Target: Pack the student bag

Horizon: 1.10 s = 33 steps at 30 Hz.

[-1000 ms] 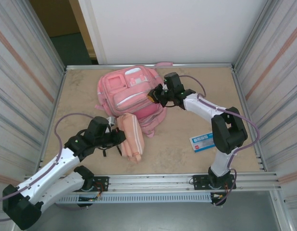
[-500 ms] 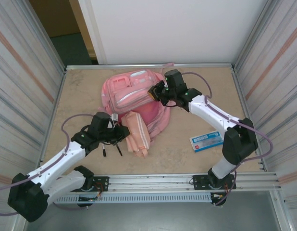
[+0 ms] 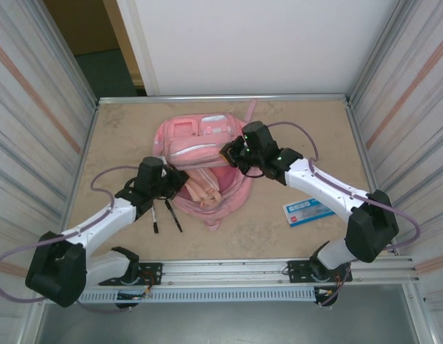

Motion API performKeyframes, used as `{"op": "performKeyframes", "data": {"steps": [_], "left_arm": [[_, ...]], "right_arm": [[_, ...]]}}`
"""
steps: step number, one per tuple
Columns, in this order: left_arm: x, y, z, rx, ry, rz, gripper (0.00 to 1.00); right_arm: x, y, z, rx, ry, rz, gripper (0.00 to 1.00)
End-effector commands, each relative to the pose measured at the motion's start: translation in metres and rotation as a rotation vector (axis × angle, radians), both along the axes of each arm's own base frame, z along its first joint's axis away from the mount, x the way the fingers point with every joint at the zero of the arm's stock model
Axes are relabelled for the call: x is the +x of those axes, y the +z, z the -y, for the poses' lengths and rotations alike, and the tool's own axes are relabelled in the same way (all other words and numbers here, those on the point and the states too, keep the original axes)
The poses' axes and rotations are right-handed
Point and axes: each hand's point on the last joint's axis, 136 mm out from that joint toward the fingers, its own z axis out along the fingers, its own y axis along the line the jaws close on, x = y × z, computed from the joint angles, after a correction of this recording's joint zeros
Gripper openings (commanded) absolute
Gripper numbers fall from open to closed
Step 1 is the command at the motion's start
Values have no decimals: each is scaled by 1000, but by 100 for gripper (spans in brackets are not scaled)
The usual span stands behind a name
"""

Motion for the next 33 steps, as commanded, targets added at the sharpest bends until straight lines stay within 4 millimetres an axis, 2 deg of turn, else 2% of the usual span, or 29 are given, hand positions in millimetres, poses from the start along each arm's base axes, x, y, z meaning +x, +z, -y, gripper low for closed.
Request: {"op": "performKeyframes", "data": {"steps": [1,2,4,5,6,9,11,15,19,22,25,29,30,31,33], "left_arm": [[35,17,-14,-63,195,96,6],[38,15,-13,-70,198,96,10],[41,11,-6,-76,170,75,35],[39,7,-1,-64,137,50,45],[36,2,1,-45,110,22,50],[10,-27,-1,23,54,-122,55],[-14,-42,-10,79,19,-208,57],[-53,-44,-36,198,-5,-261,65],[-71,-17,-47,230,-43,-223,70],[-72,13,-37,258,-184,-92,68],[-69,34,-36,354,-294,28,68],[-58,71,-10,367,-465,241,69],[-57,81,-3,402,-525,324,71],[-60,92,10,421,-632,445,98],[-73,115,35,444,-830,706,99]], "right_arm": [[-8,37,0,53,18,102,0],[-7,33,3,39,13,100,0],[-6,24,10,11,0,94,0],[-5,18,14,-2,-5,90,0],[-3,15,17,-14,-6,92,0],[2,3,26,-33,-3,68,0],[5,-4,33,-34,-9,48,0],[5,-7,29,-22,28,37,0],[4,-4,21,-6,61,38,0],[5,-4,20,0,67,33,0],[2,0,15,27,84,29,0],[0,5,9,45,102,26,0],[0,6,8,53,106,22,0],[0,8,7,58,109,22,0],[1,8,8,57,104,25,0]]}}
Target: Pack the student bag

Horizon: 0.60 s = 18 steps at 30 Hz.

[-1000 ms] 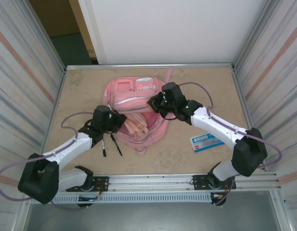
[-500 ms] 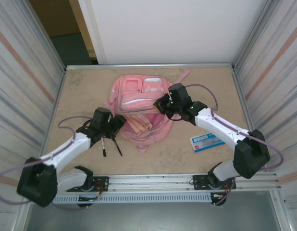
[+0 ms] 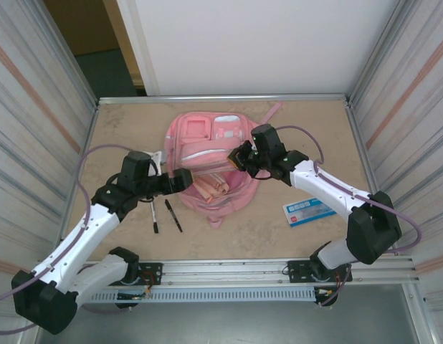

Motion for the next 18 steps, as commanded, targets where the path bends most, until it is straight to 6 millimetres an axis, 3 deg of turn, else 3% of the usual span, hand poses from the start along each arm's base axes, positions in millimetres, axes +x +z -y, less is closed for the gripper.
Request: {"op": "performKeyframes", "data": {"steps": [1,3,5,10,14,17,18], "left_arm": [[-16,51,43,65,-449,452,99],[-18,61,56,179,-545,631,99],[-13,57,66,322,-611,758,99],[34,25,61,625,-618,771,99],[71,-19,58,837,-619,808,99],[87,-36,59,927,-628,809,90],[91,-34,60,940,-615,826,79]], "right_arm": [[2,35,-17,89,68,69,0],[3,34,-18,98,73,62,0],[3,33,-20,110,74,54,0],[3,34,-24,129,93,44,0],[3,37,-24,148,101,52,0],[5,36,-22,152,104,48,0],[5,35,-21,157,110,43,0]]}}
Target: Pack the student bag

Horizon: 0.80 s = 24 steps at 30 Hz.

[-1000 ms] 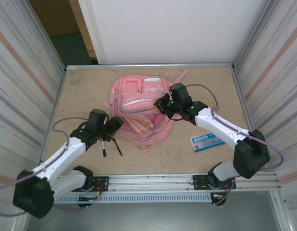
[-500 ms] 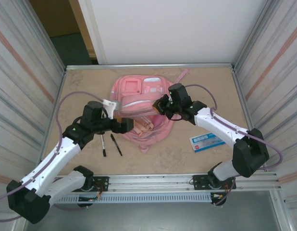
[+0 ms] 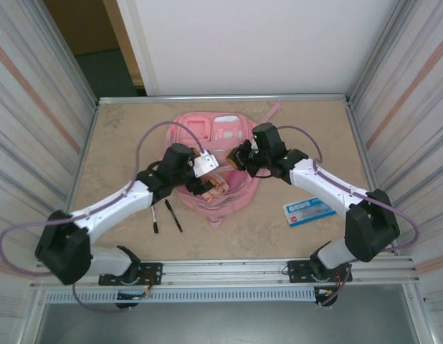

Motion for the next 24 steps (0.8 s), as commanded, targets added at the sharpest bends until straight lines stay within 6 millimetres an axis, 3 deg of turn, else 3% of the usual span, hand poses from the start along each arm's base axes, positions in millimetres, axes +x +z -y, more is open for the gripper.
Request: {"op": "performKeyframes", "data": {"steps": [1,3,4,5,8,10,13,16,20,24], "left_arm": [[26,18,-7,84,25,192,61],[30,39,-11,49,77,223,12],[31,49,-14,27,108,237,0],[33,63,-17,-15,146,261,0],[36,88,-18,-119,177,291,0],[35,97,-14,-149,153,238,0],[41,105,-14,-153,189,131,0],[47,106,-14,-154,224,41,0],[46,114,-5,-204,228,-62,0],[41,127,7,-282,199,-134,0]], "right_arm": [[4,34,-15,109,76,67,0],[4,30,-12,107,91,60,0],[4,28,-10,106,104,55,0],[4,27,-7,107,123,60,1],[-2,38,1,94,223,193,44],[-14,53,10,2,311,367,52],[-37,59,30,-275,398,607,57],[-67,56,38,-463,508,787,59],[-111,36,26,-532,758,1055,59],[-130,19,3,-507,885,1159,61]]}}
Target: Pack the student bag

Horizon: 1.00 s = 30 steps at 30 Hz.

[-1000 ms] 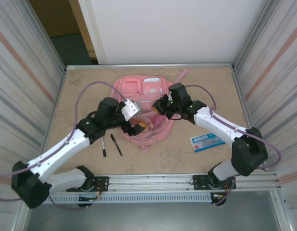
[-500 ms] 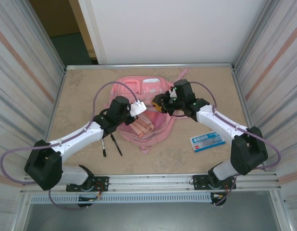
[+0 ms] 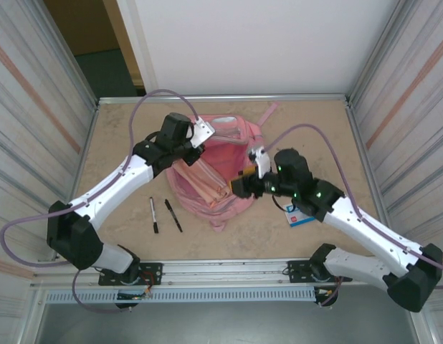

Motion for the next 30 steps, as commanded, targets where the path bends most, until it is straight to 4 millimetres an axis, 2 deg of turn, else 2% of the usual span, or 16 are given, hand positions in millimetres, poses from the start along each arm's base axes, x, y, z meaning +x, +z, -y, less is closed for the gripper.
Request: {"op": "performKeyframes", "data": {"steps": [1,4,7,10,13,17,21,24,28,30], "left_arm": [[-3,52,20,-198,-14,-9,0],[-4,57,21,-205,-5,-40,0],[-7,59,23,-207,-19,-61,0],[-12,59,23,-210,-29,-73,0],[-17,59,23,-215,-42,-83,0],[-22,58,25,-237,-51,-107,0],[-34,56,31,-251,-113,-147,0],[-40,51,27,-240,-119,-160,0],[-45,48,24,-240,-128,-159,0],[-46,47,23,-242,-124,-161,0]], "right_arm": [[-1,-19,-19,-111,129,181,61],[1,-36,-48,-192,160,190,63],[23,-55,-67,-245,93,213,66],[44,-76,-75,-310,49,247,67],[71,-105,-67,-477,-27,322,67],[95,-135,-65,-622,-44,426,65],[141,-132,-46,-592,-273,376,63],[171,-125,-31,-537,-413,359,65],[202,-121,-11,-479,-566,333,66],[206,-120,-7,-452,-603,291,66]]}}
